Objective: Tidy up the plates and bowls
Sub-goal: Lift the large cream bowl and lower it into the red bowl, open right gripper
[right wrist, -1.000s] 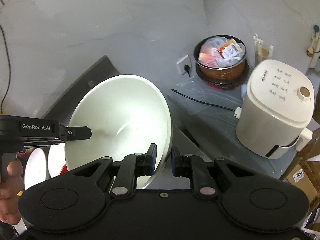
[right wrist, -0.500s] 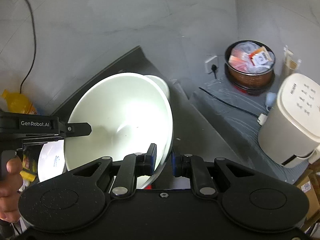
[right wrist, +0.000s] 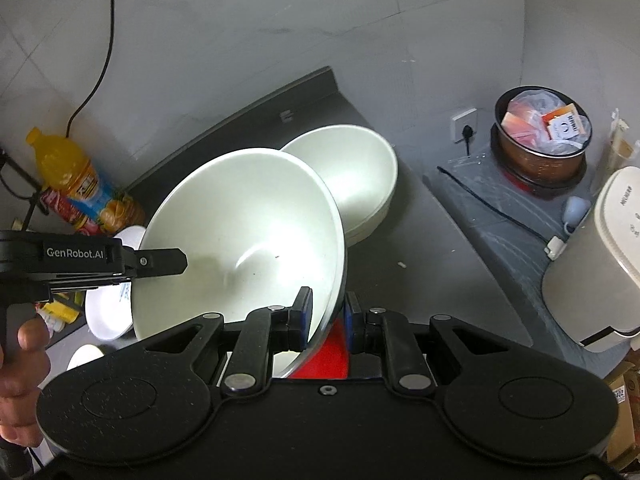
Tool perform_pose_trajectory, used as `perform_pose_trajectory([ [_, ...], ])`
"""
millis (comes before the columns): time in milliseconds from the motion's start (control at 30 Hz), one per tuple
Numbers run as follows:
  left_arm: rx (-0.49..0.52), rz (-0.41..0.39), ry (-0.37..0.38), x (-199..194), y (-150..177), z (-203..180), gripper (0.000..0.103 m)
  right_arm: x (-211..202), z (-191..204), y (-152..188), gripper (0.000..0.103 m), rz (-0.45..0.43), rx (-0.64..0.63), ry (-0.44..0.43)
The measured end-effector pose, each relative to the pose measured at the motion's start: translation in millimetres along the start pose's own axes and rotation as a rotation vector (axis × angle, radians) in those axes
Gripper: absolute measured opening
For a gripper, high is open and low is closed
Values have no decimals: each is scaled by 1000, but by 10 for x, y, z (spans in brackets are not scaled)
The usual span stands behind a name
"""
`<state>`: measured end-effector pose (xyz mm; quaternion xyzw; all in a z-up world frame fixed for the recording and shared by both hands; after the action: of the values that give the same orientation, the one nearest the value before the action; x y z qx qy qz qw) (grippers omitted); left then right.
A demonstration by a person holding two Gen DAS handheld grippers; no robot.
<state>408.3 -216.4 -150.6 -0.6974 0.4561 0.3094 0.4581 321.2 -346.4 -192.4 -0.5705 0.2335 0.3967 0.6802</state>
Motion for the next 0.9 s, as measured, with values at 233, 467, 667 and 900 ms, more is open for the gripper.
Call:
perform_pose_trajectory([
  [233, -51, 16, -15, 10, 100, 295, 13, 137, 131, 102, 17, 48, -32, -13],
  [467, -80, 37, -28, 54, 171, 484, 13, 157, 240, 183, 19, 79, -56, -19],
  [667, -97, 69, -31, 99, 235, 578, 13, 213, 240, 281, 20, 116, -41, -19],
  [900, -113, 109, -39, 192, 365, 675, 13, 333, 246, 415, 23, 168, -22, -16],
])
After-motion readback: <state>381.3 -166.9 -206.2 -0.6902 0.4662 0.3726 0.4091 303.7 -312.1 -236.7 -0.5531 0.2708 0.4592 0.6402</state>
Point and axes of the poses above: each gripper's, at about its wrist camera, not at the fingertips, and x roughly the way its jaws point, z to its left, y to its underside, the point moved 9 cm from there along x, roughly the way its jaws point, and after that the axes turned 11 degrees about -x, right-handed, at the moved point
